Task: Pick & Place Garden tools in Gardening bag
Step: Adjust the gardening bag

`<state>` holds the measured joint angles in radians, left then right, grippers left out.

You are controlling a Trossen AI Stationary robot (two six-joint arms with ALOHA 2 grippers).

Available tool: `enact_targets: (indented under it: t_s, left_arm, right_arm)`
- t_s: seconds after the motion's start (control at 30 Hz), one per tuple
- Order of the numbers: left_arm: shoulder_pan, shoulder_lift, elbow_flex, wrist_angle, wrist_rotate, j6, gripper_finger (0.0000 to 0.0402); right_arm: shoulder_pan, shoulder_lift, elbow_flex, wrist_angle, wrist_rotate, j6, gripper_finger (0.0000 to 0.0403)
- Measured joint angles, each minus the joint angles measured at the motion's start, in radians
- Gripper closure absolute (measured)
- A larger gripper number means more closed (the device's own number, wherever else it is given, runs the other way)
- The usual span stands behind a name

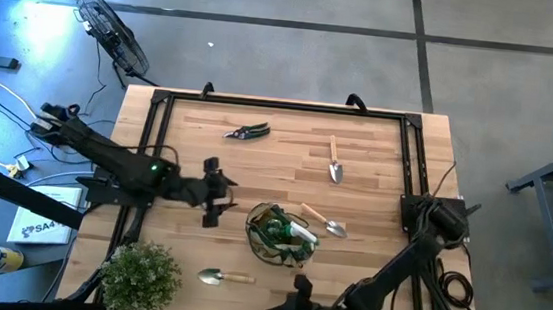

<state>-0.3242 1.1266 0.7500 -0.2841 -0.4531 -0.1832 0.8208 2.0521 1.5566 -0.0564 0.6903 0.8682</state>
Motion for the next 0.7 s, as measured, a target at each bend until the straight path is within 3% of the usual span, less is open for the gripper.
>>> enact_targets:
  t_s: [0.2,0.37,0.53,0.7]
  left_arm:
    - [0.121,0.131,0.0,0.074,0.094,0.021,0.0149]
    - [0.173,0.263,-0.001,0.154,0.207,0.02,0.0149]
    - [0.165,0.356,0.0,0.228,0.322,-0.013,0.0149]
    - [0.13,0.388,0.001,0.234,0.394,-0.033,0.0149]
  right_arm:
    - [0.007,0.104,0.0,0.063,0.02,0.156,0.0399]
    - [0.009,0.164,0.0,0.045,0.102,0.258,0.0399]
    - [0.004,0.166,0.0,-0.196,0.201,0.409,0.0399]
    - [-0.012,0.165,0.0,-0.49,0.204,0.612,0.0399]
